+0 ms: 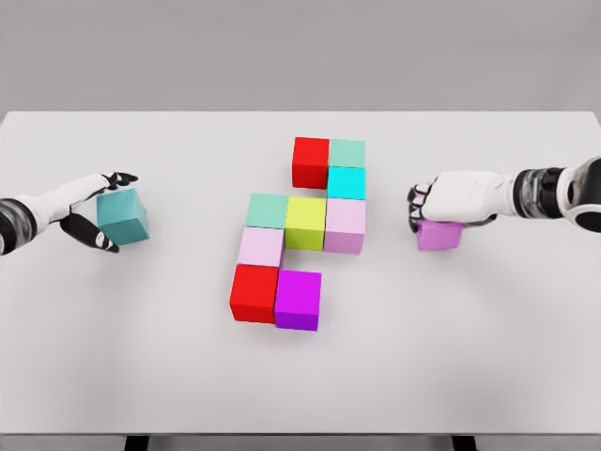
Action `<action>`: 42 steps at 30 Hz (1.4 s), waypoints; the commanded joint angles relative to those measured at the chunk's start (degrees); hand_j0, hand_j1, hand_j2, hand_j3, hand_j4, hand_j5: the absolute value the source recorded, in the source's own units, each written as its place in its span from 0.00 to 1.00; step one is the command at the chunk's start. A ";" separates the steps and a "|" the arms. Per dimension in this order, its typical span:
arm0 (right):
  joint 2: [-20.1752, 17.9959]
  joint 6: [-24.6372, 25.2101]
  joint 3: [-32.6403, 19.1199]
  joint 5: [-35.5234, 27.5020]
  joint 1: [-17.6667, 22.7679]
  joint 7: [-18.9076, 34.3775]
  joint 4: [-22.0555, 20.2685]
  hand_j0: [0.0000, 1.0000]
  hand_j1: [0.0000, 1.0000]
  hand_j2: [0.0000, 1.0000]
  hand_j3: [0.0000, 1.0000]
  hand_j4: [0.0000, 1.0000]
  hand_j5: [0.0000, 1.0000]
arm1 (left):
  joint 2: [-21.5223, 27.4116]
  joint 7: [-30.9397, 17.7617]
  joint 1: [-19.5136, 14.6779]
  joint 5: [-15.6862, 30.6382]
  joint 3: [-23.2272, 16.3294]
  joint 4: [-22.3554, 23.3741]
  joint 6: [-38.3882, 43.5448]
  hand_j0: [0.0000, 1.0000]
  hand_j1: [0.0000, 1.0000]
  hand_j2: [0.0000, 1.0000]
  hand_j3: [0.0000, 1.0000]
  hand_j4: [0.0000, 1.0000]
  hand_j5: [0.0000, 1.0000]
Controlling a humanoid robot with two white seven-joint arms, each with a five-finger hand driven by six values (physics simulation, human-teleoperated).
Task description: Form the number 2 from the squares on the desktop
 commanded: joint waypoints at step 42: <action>-6.41 0.11 4.99 -14.66 2.64 0.15 -17.35 0.60 0.60 0.60 0.60 0.60 0.60 | -3.06 0.08 1.05 -1.11 -0.22 1.26 -0.44 0.51 0.51 0.51 0.51 0.51 0.51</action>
